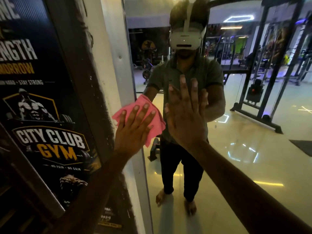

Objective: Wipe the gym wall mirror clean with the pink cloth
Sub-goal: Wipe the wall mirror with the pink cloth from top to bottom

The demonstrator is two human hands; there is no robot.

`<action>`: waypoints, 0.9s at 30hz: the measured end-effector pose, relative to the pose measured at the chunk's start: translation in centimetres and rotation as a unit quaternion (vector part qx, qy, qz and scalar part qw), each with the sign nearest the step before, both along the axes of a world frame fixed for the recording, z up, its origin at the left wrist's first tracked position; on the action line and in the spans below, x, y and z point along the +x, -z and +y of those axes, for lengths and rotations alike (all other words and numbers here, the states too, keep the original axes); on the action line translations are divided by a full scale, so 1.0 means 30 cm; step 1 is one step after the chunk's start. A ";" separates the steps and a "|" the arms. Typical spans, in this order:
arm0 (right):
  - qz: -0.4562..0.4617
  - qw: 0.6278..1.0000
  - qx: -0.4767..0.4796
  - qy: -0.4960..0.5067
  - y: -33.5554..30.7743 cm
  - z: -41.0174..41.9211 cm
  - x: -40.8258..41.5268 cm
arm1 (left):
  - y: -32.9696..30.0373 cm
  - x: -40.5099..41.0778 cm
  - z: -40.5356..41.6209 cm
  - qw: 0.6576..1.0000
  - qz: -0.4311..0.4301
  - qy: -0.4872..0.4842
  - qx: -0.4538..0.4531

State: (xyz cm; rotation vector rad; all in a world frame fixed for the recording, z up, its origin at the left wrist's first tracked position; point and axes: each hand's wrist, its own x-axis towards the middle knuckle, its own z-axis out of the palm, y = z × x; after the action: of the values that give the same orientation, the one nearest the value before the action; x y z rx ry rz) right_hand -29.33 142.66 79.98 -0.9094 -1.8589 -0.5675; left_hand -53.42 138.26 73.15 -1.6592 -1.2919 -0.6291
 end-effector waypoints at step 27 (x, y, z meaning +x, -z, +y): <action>0.105 0.980 0.166 0.042 -0.532 0.035 -0.058 | -0.623 0.021 0.043 0.994 -0.014 -0.007 0.106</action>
State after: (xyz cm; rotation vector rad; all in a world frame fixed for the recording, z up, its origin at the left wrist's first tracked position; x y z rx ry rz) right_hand -31.08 143.70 95.96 -0.7927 -1.4869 -0.7766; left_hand -52.81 139.54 91.84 -1.4702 -1.2115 -0.7567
